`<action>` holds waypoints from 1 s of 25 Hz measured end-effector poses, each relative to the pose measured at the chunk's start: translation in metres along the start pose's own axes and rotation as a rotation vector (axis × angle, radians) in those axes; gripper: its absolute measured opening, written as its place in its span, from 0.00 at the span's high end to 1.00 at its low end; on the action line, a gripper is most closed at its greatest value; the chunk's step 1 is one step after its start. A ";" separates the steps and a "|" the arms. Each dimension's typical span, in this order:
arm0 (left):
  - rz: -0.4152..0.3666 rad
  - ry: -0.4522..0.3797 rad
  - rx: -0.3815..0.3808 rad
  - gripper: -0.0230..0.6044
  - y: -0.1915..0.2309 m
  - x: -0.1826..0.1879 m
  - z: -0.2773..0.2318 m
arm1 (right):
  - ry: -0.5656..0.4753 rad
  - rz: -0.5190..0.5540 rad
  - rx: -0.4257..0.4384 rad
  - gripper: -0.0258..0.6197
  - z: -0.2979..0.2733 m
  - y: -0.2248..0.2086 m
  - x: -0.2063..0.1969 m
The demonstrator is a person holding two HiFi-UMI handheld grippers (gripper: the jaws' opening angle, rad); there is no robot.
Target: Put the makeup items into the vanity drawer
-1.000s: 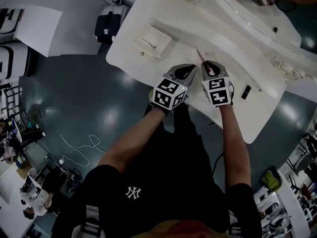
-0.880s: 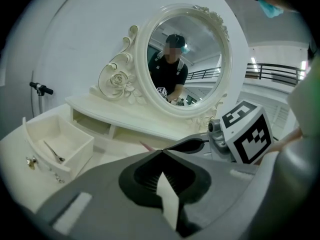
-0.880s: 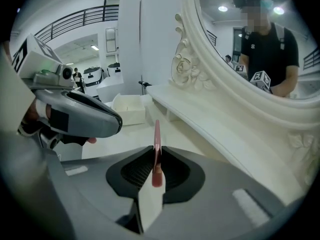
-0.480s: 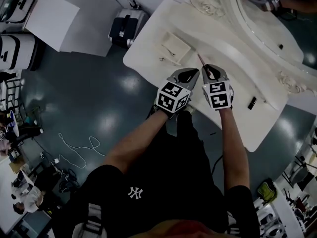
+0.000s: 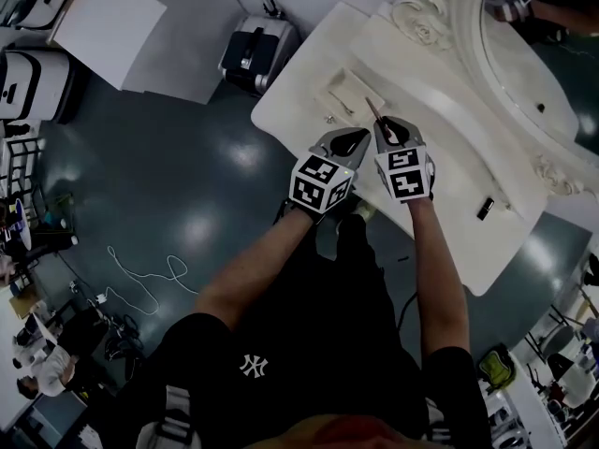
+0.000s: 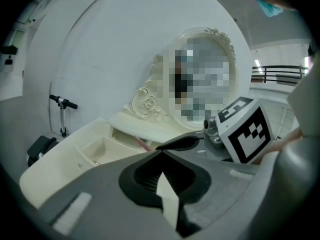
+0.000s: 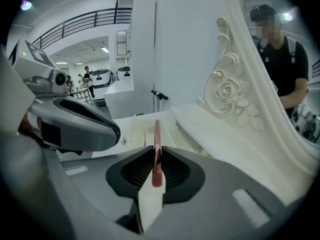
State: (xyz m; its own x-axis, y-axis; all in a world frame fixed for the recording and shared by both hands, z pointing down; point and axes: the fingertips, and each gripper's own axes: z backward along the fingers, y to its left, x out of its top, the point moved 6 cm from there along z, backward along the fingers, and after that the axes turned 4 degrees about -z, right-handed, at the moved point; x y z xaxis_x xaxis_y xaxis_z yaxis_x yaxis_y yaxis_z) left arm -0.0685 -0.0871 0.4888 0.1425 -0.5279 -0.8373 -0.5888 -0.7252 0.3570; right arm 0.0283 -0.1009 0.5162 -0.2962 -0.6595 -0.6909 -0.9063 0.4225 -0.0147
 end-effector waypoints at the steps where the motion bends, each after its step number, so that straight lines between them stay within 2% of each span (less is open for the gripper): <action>1: 0.001 -0.001 0.003 0.96 0.005 0.001 0.002 | 0.001 0.003 0.001 0.84 -0.004 0.003 0.004; 10: 0.014 -0.008 0.016 0.96 0.039 0.012 0.011 | 0.031 0.048 0.005 0.84 -0.036 0.012 0.026; 18: 0.028 -0.001 0.022 0.96 0.062 0.013 0.008 | 0.113 0.099 0.004 0.84 -0.067 0.010 0.025; 25: 0.041 -0.003 0.032 0.96 0.075 0.013 0.004 | 0.144 0.125 0.023 0.84 -0.083 0.012 0.024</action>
State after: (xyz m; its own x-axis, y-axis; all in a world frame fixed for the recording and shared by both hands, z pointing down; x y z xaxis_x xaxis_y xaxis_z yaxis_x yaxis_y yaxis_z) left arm -0.1140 -0.1468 0.5037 0.1154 -0.5560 -0.8231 -0.6196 -0.6880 0.3779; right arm -0.0151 -0.1631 0.5597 -0.4479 -0.6820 -0.5782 -0.8529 0.5199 0.0474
